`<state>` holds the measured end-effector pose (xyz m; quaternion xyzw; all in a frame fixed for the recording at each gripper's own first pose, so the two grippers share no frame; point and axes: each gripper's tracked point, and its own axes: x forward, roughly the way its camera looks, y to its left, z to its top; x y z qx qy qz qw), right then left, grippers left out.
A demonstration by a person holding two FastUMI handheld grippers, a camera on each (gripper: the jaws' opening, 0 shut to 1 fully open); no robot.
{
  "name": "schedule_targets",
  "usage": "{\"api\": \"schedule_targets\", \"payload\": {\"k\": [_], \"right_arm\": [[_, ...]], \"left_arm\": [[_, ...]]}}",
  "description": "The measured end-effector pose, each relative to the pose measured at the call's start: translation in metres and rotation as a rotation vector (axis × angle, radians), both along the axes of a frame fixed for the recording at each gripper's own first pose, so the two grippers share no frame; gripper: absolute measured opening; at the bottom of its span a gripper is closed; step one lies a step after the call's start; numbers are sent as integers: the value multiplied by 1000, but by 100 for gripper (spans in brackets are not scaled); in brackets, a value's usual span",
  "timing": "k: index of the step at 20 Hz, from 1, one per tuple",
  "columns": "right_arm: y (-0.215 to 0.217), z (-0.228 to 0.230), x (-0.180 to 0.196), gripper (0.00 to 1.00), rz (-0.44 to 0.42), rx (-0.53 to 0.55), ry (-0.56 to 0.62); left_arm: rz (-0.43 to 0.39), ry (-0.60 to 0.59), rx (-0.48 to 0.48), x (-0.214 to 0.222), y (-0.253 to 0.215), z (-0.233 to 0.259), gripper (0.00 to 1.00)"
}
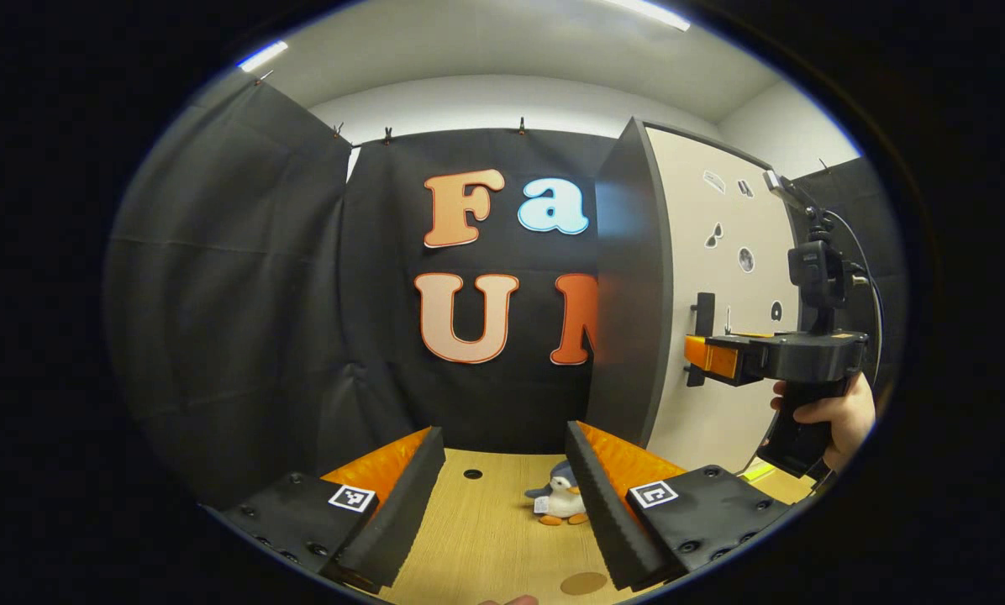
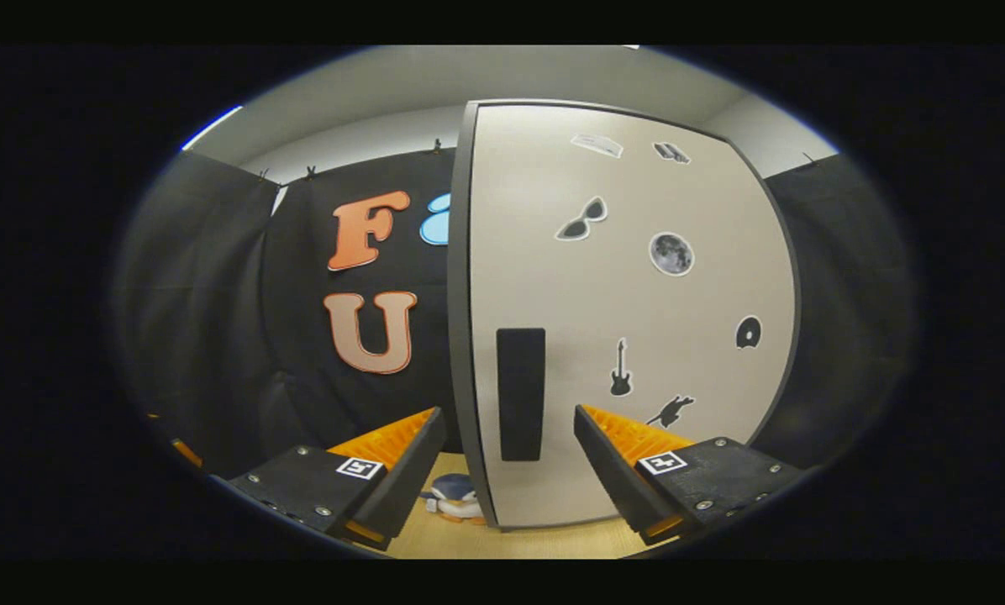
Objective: Open the cabinet door with the right hand, grasp the bottle in the cabinet with the left hand and place it on the coaster, then close the cabinet door with the right hand.
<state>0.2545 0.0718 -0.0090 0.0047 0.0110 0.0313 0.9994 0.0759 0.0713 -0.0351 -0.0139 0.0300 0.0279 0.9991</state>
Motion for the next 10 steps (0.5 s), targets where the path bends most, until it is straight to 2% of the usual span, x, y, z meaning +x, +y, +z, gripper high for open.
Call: {"api": "schedule_targets", "payload": {"k": [6,8,10], "right_arm": [[-4,-8,35,94,-28,38,25],[-9,-8,43,89,-44,34,23],[-7,-13,51,76,-40,48,43]], "left_arm": [[0,17,-1,14,10,-12,94],[-1,24,1,16,12,-15,94],[-1,26,2,18,14,-16,94]]}}
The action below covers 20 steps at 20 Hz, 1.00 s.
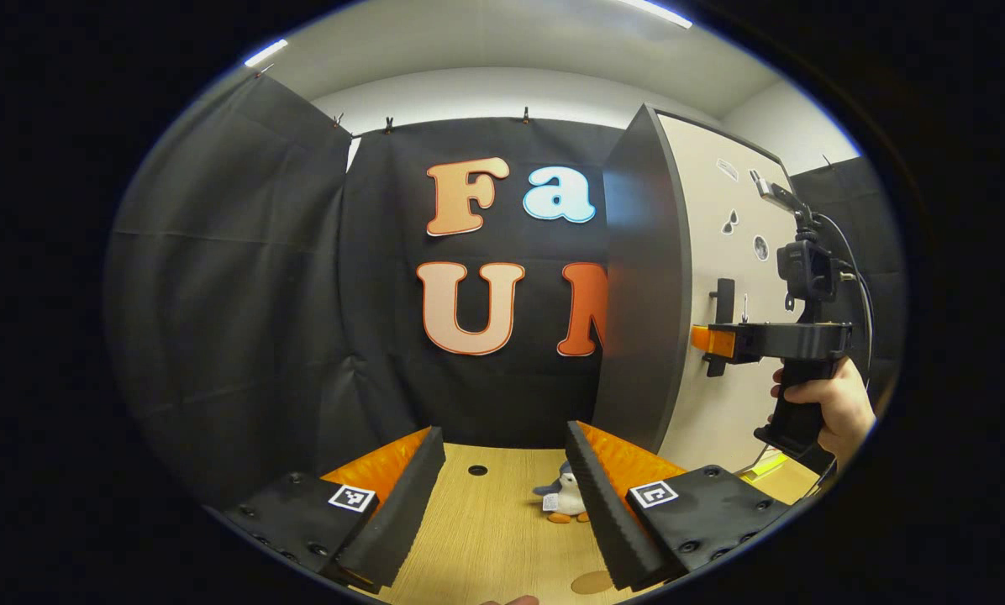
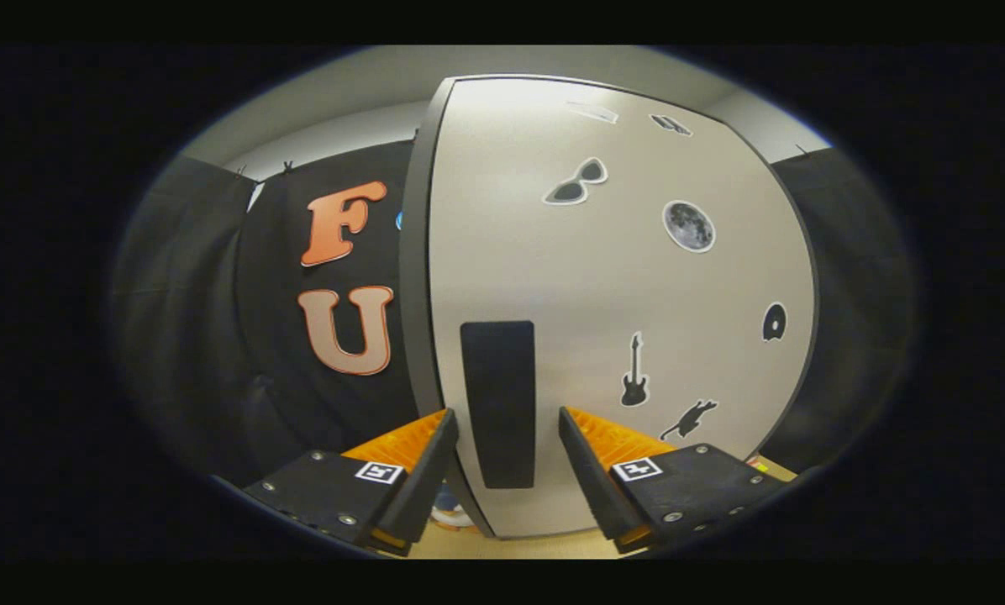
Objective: Open the cabinet door with the right hand, grasp the bottle in the cabinet with the left hand and place it on the coaster, then close the cabinet door with the right hand.
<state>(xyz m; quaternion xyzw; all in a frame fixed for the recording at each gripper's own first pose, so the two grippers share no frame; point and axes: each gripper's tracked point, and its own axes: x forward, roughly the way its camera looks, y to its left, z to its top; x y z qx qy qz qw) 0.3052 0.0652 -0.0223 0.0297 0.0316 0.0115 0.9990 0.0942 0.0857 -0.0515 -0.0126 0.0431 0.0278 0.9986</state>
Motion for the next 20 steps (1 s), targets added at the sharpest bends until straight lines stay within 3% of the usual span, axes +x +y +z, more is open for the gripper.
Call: {"api": "schedule_targets", "payload": {"k": [1,3,9,20], "right_arm": [[-3,2,-6,59,-9,1,3],[-2,2,-7,35,-7,-17,-6],[0,2,-29,22,12,17,2],[-62,-1,-157,17,-31,64,-20]], "left_arm": [[0,1,-1,0,0,-1,94],[-8,2,-3,1,-4,-1,94],[-21,-7,6,4,-5,3,94],[-80,-48,13,-17,-52,21,95]]}}
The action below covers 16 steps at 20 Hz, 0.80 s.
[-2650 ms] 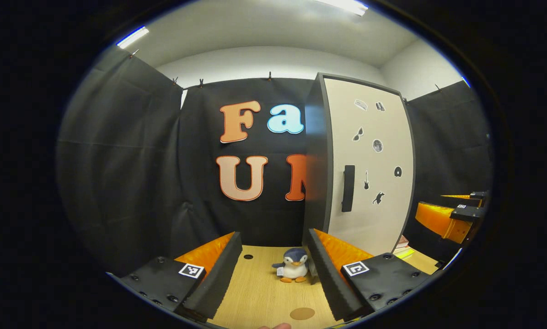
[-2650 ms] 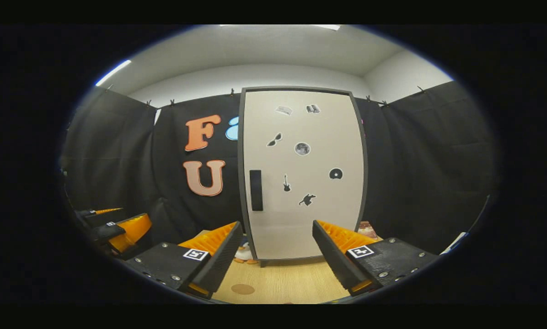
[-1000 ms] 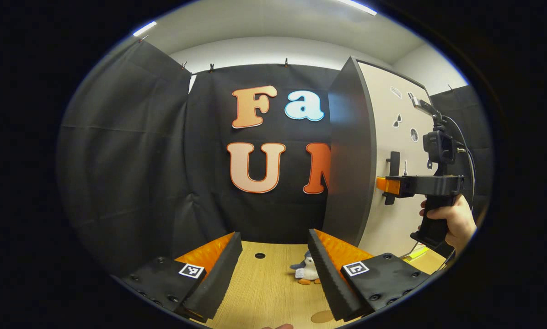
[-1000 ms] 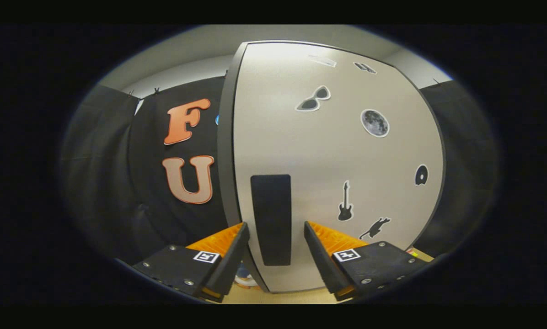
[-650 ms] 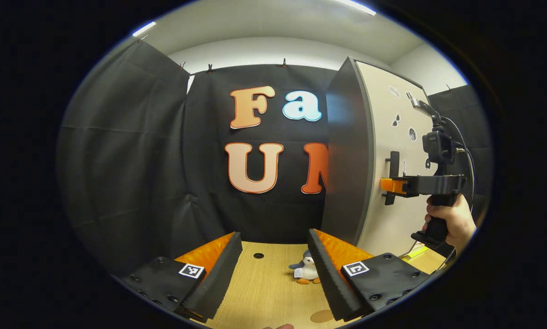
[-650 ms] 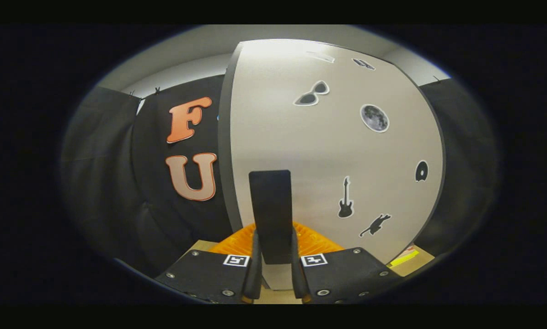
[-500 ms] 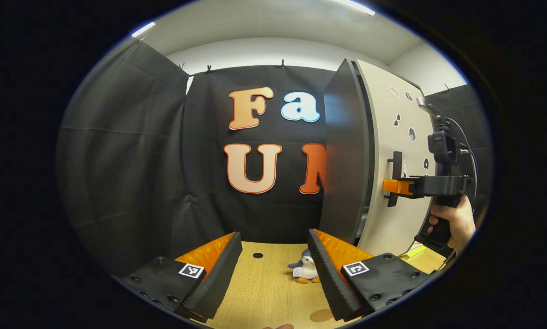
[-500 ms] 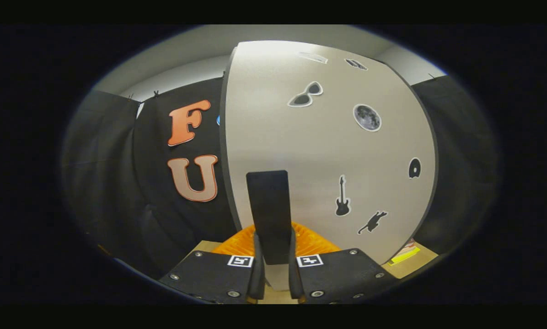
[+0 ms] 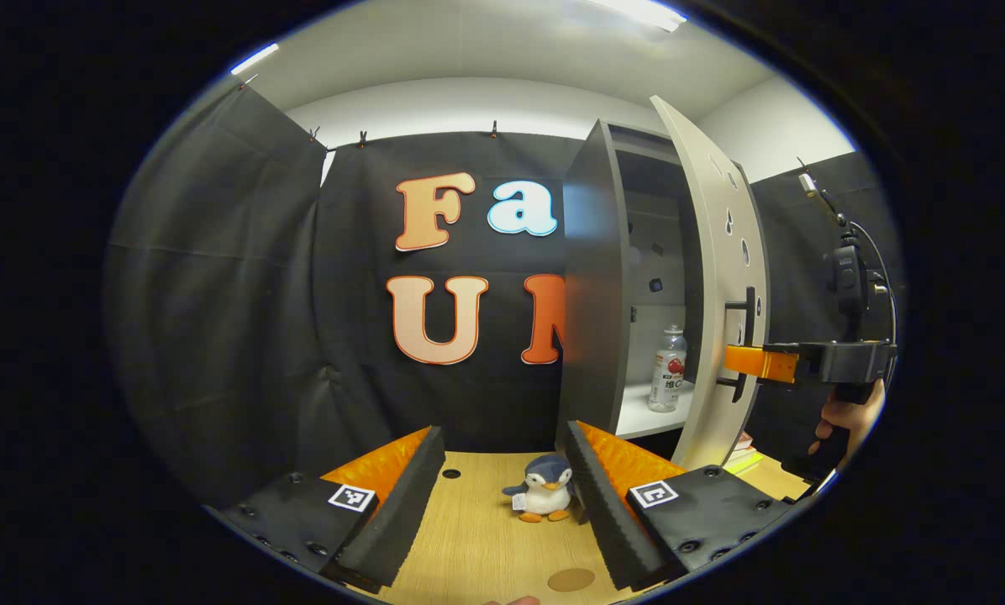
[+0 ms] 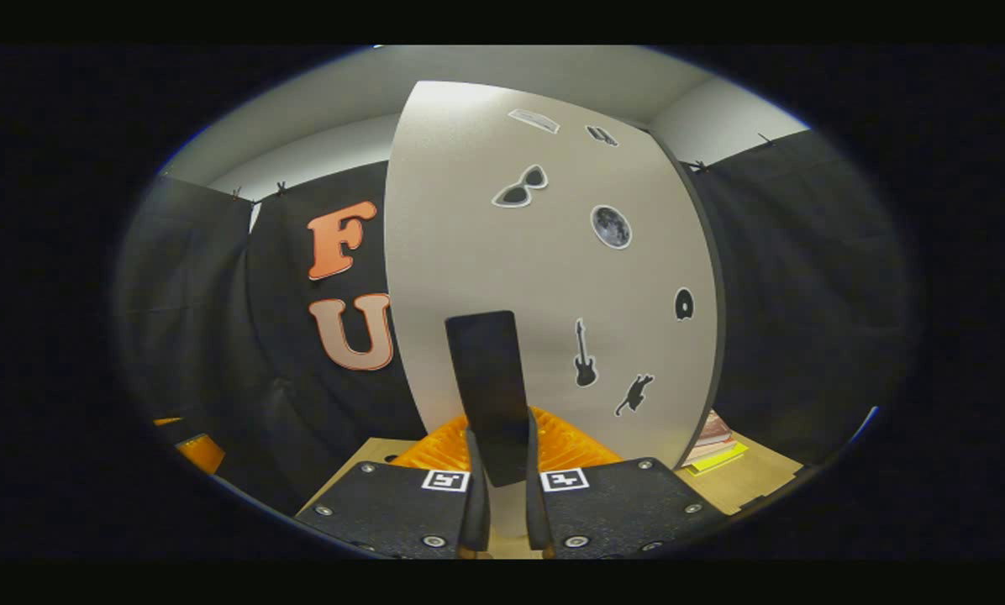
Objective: Open the cabinet door with the right hand, grasp the bottle in the cabinet with the left hand and place it on the coaster, then close the cabinet door with the right hand.
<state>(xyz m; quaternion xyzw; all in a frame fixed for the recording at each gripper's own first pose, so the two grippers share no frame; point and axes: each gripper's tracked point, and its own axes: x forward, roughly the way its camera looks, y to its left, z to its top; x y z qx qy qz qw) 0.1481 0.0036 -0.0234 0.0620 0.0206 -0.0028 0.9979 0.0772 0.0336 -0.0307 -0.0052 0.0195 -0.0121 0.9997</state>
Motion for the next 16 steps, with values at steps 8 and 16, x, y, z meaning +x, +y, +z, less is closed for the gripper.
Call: {"api": "schedule_targets", "payload": {"k": [8,16], "right_arm": [[-34,-1,-43,18,37,7,4],[-99,1,-97,18,-9,5,8]], "left_arm": [[41,12,-13,-19,-22,1,94],[32,17,-26,-23,-62,0,95]]}}
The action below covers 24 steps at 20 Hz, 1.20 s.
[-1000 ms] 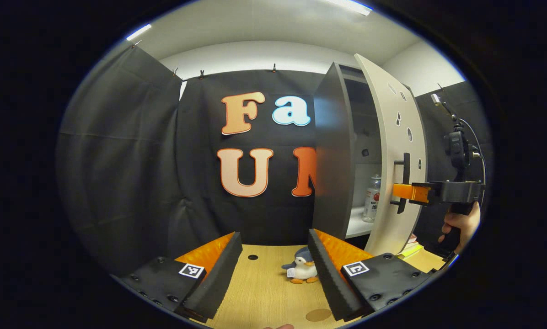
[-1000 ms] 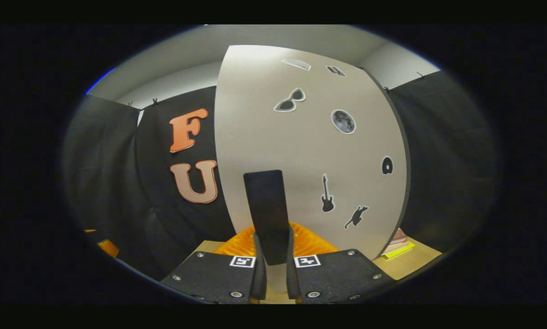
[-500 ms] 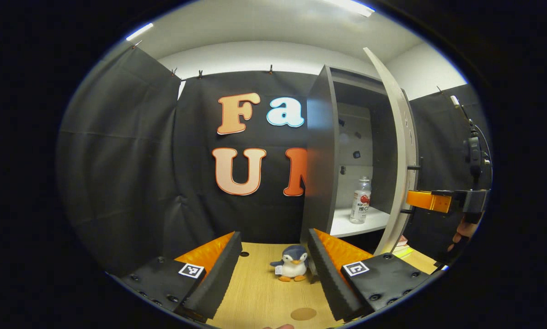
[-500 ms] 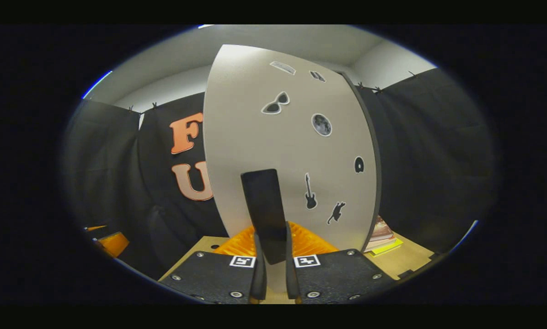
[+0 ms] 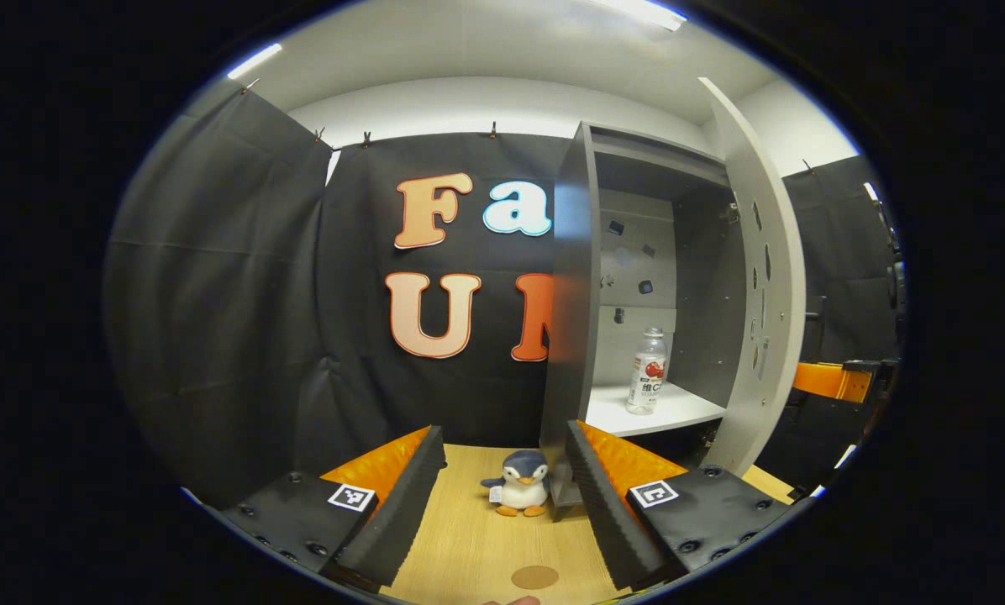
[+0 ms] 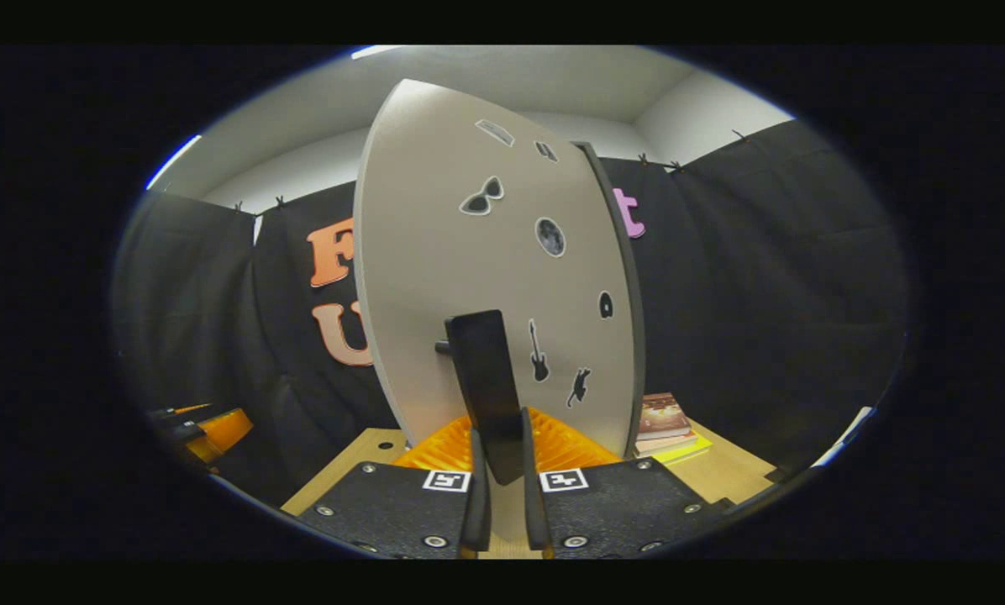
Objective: Open the cabinet door with the right hand, grasp the bottle in the cabinet with the left hand and place it on the coaster, then close the cabinet door with the right hand.
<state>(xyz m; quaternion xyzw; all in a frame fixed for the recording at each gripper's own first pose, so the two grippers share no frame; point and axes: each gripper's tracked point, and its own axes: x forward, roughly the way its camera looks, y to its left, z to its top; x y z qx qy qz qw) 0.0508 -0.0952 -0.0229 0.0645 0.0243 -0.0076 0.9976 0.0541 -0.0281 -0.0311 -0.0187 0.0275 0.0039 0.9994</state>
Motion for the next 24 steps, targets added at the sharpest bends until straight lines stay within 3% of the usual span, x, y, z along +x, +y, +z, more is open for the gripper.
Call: {"api": "schedule_targets", "payload": {"k": [6,8,18,22,23,24], "right_arm": [[-57,0,-37,17,-42,-19,-12],[-82,0,-50,13,-52,-11,-13],[-174,0,-58,13,-26,-4,-6],[-205,3,-59,8,11,-1,-13],[-209,3,-60,0,22,1,-13],[-212,2,-58,17,32,-2,-15]], "left_arm": [[-45,23,-8,1,-45,-7,95],[-66,21,-5,-1,-65,-7,95],[-116,27,7,-10,-132,-11,95],[-111,31,4,-13,-147,-12,95],[-109,28,6,-15,-149,-11,95],[-109,25,6,-15,-152,-10,95]]}}
